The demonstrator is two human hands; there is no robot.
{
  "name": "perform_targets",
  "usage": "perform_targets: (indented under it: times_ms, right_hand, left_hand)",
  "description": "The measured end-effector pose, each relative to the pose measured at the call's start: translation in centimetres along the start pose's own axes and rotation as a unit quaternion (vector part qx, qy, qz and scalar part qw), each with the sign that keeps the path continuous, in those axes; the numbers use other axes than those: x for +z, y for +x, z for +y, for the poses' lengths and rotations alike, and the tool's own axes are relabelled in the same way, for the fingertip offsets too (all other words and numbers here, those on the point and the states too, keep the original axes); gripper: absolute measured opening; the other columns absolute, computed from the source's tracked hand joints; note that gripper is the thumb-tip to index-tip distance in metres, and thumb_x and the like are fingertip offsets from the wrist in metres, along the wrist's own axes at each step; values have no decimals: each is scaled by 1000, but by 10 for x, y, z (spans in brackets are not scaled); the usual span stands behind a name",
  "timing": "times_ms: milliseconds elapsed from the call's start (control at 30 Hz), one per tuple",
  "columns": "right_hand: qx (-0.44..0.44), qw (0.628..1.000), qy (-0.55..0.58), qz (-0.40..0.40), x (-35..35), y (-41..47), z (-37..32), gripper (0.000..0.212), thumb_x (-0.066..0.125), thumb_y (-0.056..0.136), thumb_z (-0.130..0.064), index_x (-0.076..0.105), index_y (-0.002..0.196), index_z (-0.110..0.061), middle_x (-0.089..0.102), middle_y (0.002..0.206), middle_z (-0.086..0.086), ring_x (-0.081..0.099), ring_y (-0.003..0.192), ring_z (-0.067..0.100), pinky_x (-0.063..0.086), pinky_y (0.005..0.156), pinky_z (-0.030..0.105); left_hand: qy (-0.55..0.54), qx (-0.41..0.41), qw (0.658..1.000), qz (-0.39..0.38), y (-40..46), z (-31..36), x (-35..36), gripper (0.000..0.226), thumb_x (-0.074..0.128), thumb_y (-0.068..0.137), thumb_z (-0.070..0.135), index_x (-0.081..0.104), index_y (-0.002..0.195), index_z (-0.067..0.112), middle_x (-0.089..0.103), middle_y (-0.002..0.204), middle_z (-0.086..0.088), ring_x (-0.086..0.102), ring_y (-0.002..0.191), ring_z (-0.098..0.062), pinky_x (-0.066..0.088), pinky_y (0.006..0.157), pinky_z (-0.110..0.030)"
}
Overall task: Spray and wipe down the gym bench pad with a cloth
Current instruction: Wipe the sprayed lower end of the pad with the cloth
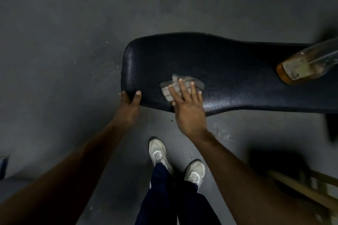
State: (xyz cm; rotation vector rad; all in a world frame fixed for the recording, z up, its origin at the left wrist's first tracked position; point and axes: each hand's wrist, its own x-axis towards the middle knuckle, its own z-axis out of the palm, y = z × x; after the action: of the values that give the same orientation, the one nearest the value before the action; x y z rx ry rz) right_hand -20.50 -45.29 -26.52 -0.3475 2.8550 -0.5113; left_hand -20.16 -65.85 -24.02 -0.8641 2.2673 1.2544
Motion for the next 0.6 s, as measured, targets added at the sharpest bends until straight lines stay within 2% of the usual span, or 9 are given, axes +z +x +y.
perform_targets:
  times_ms: [100,167,233,333,400,500,600]
  right_hand:
    - [-66,997,-28,-20,7,-32,11,76,59,100,-18,22,164,-36,11,176,-1,7,162,35,16,130,54]
    - [-68,997,-36,-23,5,-52,33,79,59,100,-18,19,165,-40,6,176,-5,2,161,30,11,130,49]
    - [-41,999,-24,-6,-6,-57,65,73,54,104,-22,18,164,-42,4,174,-6,-1,159,28,12,129,47]
    - [49,998,30,-4,-26,-52,86,61,43,110,-25,20,164,-42,2,174,-9,-4,160,26,13,130,47]
    - [118,991,58,34,-6,-31,37,57,41,111,-25,25,164,-38,6,176,-6,-1,162,31,13,131,51]
    - [120,990,59,43,0,-29,16,57,43,110,-24,28,163,-35,11,176,-3,3,162,37,12,131,54]
    - [55,998,13,16,7,-24,-8,61,50,107,-23,29,163,-35,13,175,-2,7,161,37,7,130,52]
  left_hand:
    - [20,0,1000,10,0,-2,3,72,31,103,53,6,160,16,3,168,-6,7,154,-24,7,124,-41]
    - [25,-5,1000,14,-2,-10,4,74,32,103,54,2,160,17,1,169,-6,8,154,-25,7,124,-43]
    - [26,-9,999,18,-9,-16,9,78,33,101,57,-1,160,19,1,169,-6,10,154,-28,10,124,-46]
    - [4,-3,998,56,-16,-11,14,81,36,101,55,-4,159,15,-4,168,-7,9,154,-26,9,122,-38]
    - [23,15,999,21,16,-21,-23,83,37,101,56,-3,159,13,-6,168,-8,6,154,-25,8,121,-35]
    - [2,34,998,47,16,-22,-17,77,39,100,56,13,159,14,12,166,-11,20,150,-30,19,121,-41]
    - [-41,57,996,46,3,-23,-10,62,38,101,53,32,152,18,31,154,-10,38,138,-28,31,113,-38]
